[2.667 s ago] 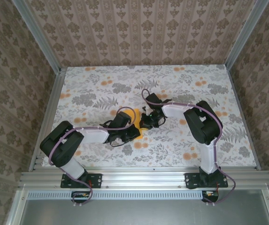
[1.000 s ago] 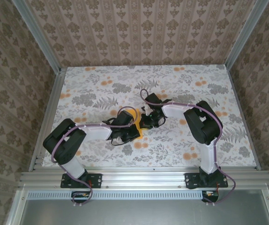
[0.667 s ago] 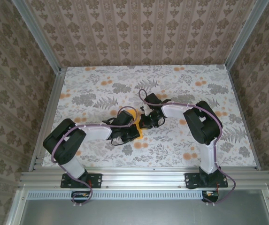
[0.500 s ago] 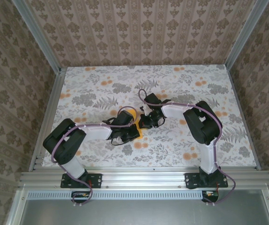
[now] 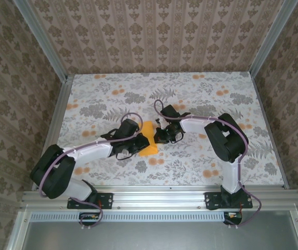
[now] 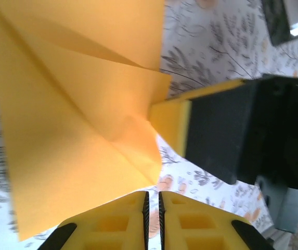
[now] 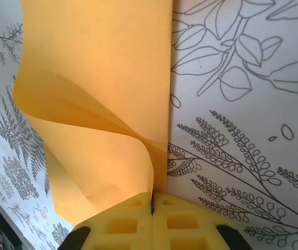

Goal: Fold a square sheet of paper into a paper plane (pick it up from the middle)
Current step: Fold the triangle a second time at the center of the table.

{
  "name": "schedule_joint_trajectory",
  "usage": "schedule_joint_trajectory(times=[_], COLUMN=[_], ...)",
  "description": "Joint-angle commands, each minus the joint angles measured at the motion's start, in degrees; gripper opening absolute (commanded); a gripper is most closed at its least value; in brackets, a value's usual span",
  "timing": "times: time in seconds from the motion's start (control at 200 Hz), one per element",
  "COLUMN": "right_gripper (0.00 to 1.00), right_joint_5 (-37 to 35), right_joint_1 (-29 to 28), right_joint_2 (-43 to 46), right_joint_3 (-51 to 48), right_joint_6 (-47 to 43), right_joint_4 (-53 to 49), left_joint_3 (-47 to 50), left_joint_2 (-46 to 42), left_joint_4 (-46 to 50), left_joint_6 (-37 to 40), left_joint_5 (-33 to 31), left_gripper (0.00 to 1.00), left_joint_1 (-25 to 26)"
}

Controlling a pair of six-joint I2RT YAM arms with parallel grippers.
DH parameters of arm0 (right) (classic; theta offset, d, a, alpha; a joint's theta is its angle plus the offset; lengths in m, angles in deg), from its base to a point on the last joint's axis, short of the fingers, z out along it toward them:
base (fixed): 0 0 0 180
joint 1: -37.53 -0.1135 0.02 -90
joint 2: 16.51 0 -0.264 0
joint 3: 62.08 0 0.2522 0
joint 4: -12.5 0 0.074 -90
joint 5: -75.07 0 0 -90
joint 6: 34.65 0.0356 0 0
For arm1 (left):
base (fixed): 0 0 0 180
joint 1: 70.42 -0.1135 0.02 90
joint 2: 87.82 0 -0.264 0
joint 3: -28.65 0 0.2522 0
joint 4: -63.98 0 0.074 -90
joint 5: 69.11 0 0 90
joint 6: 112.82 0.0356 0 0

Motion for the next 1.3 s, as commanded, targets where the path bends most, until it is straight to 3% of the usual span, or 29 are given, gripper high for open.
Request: schedule_joint_trajectory(times=[0.0, 0.495, 1.295], right_gripper=[0.05, 0.05, 0.07], right_joint_5=[-3.3, -4.0, -3.6], right_joint_1=[-0.9, -1.6, -1.5], right_joint_2=[1.0, 1.3, 1.1], right_joint_3=[-1.7, 0.8, 1.4], right_joint_6=[1.6, -0.9, -1.0], right_joint_4=[-1.5, -2.3, 1.3], left_joint_3=[2.6, -0.8, -3.5], left_joint_2=[1.5, 8.4, 9.9], left_joint_4=[3.2, 11.9, 14.9], left_joint_6=[-0.8, 2.8, 6.7], left_joint_5=[-2.2, -2.4, -1.7], left_gripper=[0.14, 0.04, 0.02], left_joint_1=[-0.8, -1.2, -0.7])
